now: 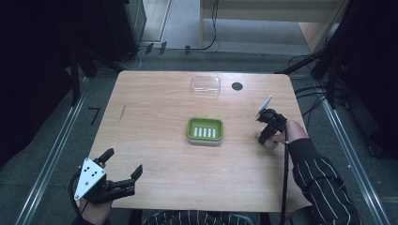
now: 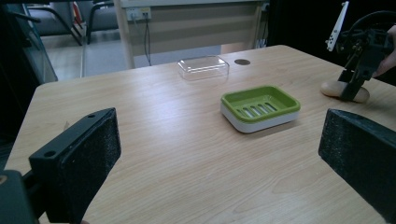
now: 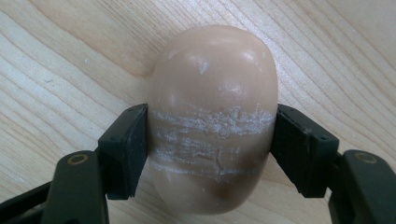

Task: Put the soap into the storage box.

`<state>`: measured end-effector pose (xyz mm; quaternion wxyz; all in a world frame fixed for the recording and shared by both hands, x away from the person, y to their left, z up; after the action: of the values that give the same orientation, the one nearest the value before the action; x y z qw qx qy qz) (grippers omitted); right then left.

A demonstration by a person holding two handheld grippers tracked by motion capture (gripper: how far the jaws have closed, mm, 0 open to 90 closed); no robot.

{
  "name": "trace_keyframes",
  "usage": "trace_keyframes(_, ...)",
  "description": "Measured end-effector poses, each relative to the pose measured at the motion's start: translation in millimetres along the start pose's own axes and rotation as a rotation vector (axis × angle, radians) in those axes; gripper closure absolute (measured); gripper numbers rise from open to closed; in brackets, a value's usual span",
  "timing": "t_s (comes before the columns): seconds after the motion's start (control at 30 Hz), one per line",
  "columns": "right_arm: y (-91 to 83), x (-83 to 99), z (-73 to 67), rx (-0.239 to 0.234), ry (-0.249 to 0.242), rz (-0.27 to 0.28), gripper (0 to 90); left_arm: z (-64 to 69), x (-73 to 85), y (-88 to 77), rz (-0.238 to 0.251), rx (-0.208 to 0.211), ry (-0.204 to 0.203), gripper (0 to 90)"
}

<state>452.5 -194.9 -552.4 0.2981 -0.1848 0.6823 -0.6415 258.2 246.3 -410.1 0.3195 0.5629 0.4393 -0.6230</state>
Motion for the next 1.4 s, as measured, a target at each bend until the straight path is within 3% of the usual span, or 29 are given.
trace_keyframes(0.83, 5.9, 2.2, -0.7, -0.004, 0.014, -0.024, 33.5, 0.8, -0.3, -0.9, -0.001, 0.002, 0.010, 0.0)
trace_keyframes(1.4, -2.3, 0.8, -3.2, 0.008, -0.027, -0.019, 33.6, 1.1, -0.8, -1.0, 0.003, 0.002, 0.010, 0.0)
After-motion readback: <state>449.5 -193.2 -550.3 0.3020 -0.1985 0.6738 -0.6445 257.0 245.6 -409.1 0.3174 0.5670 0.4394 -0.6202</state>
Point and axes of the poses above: each handheld gripper's, and its own axes: y roughly forward along the jaws, x roughly out of its underside, z roughly to its right, the point moved 9 cm from there along y, roughly forward along the jaws, and after that the axes turned 6 degrees about z, right-handed, at the moved point
